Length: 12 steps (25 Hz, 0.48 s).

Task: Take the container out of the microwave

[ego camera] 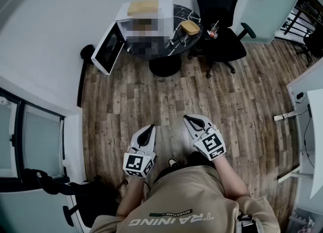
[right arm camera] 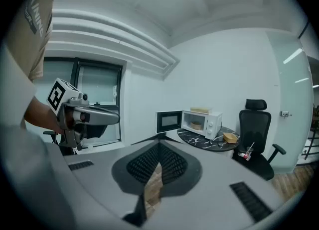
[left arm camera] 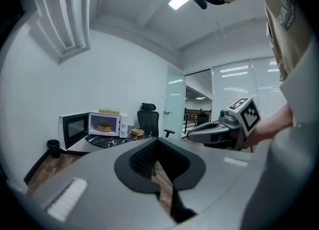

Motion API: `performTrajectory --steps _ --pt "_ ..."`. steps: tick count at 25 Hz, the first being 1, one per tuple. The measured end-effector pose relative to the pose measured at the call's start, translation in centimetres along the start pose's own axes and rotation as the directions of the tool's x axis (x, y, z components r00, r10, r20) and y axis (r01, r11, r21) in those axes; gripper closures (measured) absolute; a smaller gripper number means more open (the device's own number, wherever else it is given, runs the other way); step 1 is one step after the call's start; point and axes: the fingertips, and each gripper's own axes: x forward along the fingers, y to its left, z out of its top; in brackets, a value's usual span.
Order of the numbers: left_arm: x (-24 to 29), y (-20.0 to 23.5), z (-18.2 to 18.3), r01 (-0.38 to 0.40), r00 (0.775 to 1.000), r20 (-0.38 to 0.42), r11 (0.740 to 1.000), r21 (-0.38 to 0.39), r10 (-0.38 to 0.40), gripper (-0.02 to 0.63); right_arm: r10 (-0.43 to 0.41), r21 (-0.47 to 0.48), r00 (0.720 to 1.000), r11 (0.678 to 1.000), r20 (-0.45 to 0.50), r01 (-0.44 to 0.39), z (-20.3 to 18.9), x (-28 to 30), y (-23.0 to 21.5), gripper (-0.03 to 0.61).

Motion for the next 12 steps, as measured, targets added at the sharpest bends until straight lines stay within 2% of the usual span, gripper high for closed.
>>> performTrajectory --steps 4,7,12 --pt "3.5 0.1 -0.8 -0.001 1.000 -0.021 1.000 0.005 0.001 0.612 0.018 0.016 1.000 1.000 0.013 -0.019 -0.8 1.0 -2.2 0.571" --pt "5.7 -0.6 -0.1 0.009 1.000 -0.029 0.998 0.055 -0.007 0.612 0.018 0.035 0.999 0.999 0.042 -0.020 -0.9 0.9 -4.5 0.571" --pt "7.7 1.4 2.4 -0.071 0.997 -0.025 0.991 0.116 0.074 0.612 0.070 -0.056 0.995 0.996 0.064 -0.067 0.3 3.7 -6.5 0.571"
